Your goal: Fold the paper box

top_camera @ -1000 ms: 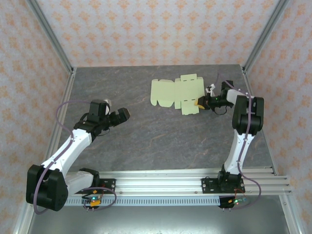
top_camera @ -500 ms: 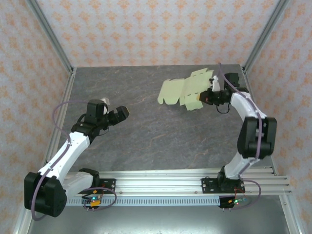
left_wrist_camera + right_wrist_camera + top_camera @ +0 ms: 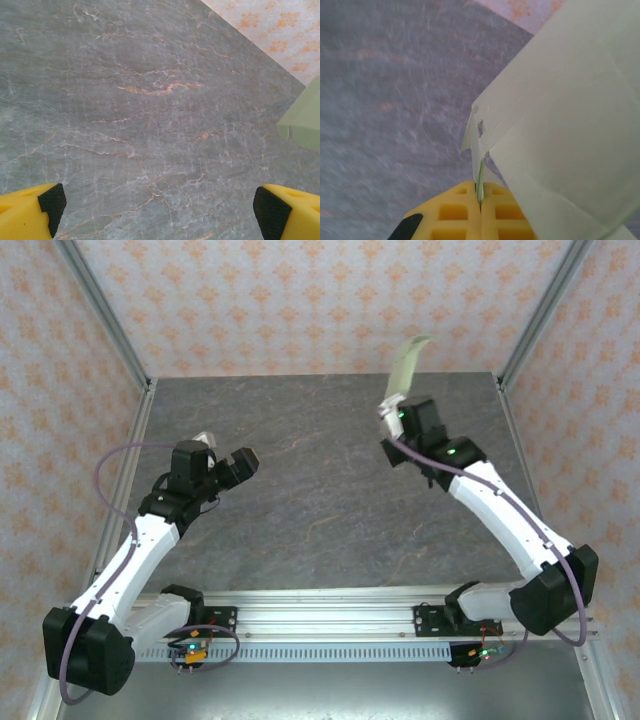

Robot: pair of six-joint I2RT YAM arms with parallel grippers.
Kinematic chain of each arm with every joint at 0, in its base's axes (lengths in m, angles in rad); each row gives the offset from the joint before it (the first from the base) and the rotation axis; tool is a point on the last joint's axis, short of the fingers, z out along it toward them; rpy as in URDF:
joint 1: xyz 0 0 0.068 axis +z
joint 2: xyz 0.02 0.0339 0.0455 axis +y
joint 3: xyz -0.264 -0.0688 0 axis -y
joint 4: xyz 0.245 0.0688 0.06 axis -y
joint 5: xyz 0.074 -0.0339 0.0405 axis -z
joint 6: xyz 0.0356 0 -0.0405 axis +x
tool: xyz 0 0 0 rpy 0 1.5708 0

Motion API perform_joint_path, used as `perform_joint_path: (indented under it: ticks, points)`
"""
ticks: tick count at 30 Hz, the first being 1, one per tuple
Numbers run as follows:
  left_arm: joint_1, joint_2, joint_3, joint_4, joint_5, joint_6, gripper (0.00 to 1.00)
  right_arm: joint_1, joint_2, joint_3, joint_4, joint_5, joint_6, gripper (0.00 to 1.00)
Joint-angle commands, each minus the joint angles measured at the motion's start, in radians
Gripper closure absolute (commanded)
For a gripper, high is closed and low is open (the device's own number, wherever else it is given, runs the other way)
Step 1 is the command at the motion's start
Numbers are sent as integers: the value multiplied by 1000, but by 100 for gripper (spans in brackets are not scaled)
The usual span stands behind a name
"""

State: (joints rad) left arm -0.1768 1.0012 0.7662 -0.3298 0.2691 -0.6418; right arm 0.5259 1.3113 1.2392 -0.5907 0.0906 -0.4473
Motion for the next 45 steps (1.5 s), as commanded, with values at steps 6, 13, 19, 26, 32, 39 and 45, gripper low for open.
perform_joint_path:
  ticks: [6,13,19,26,32,39,45]
  points:
    - [-2,-38,-23,-34,-110,-39,0,188,225,-142,-62,659,-301,95]
    - [0,-69,-63,-4,-119,-36,0,244,159,-146,-200,377,-155,73]
    - [-2,3,-53,38,-48,-5,0,249,-12,-185,-197,193,-77,43]
    - [-76,163,-50,261,95,48,0,202,-219,-235,36,471,517,10]
    - [-188,450,191,173,141,229,0,85,-288,-363,0,348,928,1]
    - [-202,739,426,139,219,304,25,-48,-196,-394,-8,100,1042,1]
    - [-247,901,564,48,144,398,27,-111,-133,-411,39,-22,1018,1]
